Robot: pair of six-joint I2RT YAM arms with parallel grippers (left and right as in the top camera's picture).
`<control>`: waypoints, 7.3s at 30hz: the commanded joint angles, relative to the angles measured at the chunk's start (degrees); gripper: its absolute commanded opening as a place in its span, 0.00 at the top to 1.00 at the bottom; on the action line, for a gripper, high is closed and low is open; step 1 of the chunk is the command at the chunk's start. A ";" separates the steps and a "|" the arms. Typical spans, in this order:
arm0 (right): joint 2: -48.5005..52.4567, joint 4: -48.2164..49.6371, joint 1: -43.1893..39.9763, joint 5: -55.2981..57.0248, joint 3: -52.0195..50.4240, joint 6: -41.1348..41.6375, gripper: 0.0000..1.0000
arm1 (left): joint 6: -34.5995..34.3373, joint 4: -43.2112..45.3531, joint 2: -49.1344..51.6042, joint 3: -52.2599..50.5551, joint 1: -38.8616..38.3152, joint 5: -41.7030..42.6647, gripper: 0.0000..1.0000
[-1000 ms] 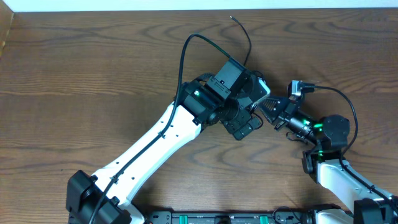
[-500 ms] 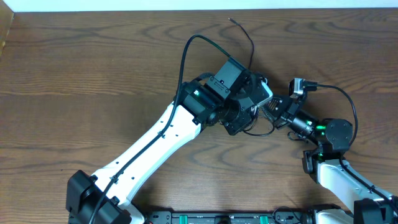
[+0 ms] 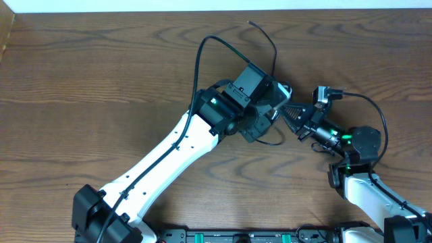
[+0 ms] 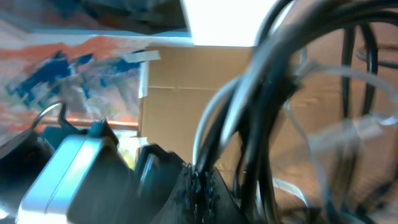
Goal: Untangle cables
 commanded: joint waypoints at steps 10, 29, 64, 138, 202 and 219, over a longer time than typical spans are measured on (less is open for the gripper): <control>-0.74 -22.01 0.24 -0.24 0.33 -11.69 0.99 | -10.25 0.35 -0.33 -0.24 0.24 -22.86 0.93; -0.72 -55.67 0.22 13.03 0.33 -26.91 0.99 | -25.68 3.06 -1.95 -0.24 5.20 -22.62 0.92; -0.72 -48.63 0.46 18.25 0.33 -23.61 0.34 | -25.42 1.70 -2.03 -0.24 11.96 -0.63 0.93; -0.70 -14.82 -2.12 -11.15 0.33 -27.08 0.99 | -28.68 -4.70 -1.68 -0.26 14.78 -30.73 0.92; -0.72 -11.06 -3.78 -10.67 0.33 4.92 0.99 | 14.80 -8.46 0.66 -2.19 3.65 -11.32 0.92; -0.72 -11.02 -6.05 -14.73 0.33 1.36 0.85 | 2.32 -3.63 0.68 -2.19 12.11 -7.39 0.92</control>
